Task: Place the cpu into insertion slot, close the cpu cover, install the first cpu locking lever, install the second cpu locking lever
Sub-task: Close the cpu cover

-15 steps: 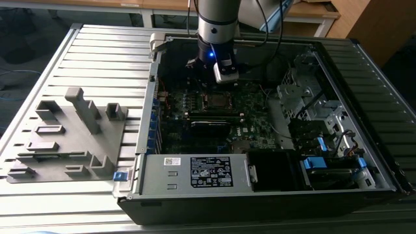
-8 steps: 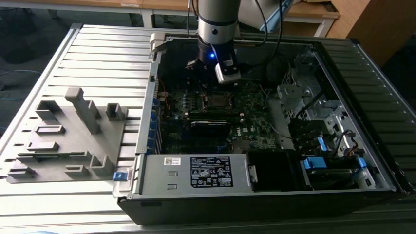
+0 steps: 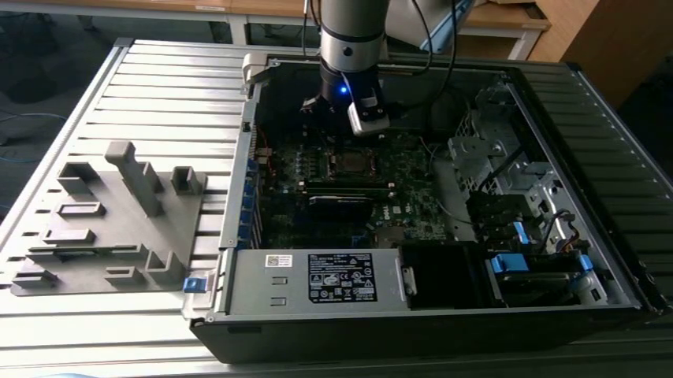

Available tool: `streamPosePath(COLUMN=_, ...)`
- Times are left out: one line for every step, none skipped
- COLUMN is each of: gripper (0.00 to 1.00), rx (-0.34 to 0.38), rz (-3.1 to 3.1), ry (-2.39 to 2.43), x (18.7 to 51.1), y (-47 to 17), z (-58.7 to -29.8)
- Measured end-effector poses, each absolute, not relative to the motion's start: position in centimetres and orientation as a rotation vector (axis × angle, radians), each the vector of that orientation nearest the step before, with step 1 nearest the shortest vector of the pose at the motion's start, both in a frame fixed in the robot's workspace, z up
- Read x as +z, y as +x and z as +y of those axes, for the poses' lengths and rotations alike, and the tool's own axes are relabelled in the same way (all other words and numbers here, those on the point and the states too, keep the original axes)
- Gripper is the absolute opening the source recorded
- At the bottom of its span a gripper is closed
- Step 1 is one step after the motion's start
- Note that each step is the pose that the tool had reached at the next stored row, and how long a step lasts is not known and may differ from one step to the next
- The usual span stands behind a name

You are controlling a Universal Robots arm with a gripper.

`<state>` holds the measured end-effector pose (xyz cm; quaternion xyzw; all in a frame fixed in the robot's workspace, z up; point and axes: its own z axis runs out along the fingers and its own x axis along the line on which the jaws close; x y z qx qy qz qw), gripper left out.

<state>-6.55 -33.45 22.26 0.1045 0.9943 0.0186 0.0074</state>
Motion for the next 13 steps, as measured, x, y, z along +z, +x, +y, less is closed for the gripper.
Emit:
streamPosePath(gripper=0.11, rx=0.058, rz=3.109, ry=0.327, x=22.26, y=-6.55, z=-33.45)
streamPosePath(gripper=0.11, rx=0.058, rz=3.109, ry=0.327, x=22.26, y=-6.55, z=-33.45)
streamPosePath(gripper=0.11, rx=0.058, rz=3.109, ry=0.327, x=22.26, y=-6.55, z=-33.45)
streamPosePath(gripper=0.11, rx=0.058, rz=3.109, ry=0.327, x=22.26, y=-6.55, z=-33.45)
streamPosePath(gripper=0.11, rx=0.058, rz=3.109, ry=0.327, x=22.26, y=-6.55, z=-33.45)
streamPosePath(gripper=0.11, rx=0.058, rz=3.109, ry=0.327, x=22.24, y=-6.55, z=-33.45)
streamPosePath(gripper=0.11, rx=0.058, rz=3.109, ry=0.327, x=22.21, y=-6.55, z=-33.45)
streamPosePath(gripper=0.11, rx=0.058, rz=3.109, ry=0.327, x=22.20, y=-6.55, z=-33.45)
streamPosePath(gripper=0.11, rx=0.058, rz=3.109, ry=0.327, x=22.19, y=-6.55, z=-33.45)
streamPosePath(gripper=0.11, rx=0.058, rz=3.109, ry=0.327, x=22.20, y=-6.55, z=-33.45)
streamPosePath(gripper=0.11, rx=0.058, rz=3.109, ry=0.327, x=22.19, y=-6.55, z=-33.45)
streamPosePath(gripper=0.11, rx=0.058, rz=3.109, ry=0.327, x=22.19, y=-6.55, z=-33.45)
streamPosePath(gripper=0.11, rx=0.058, rz=3.109, ry=0.327, x=22.18, y=-6.55, z=-33.45)
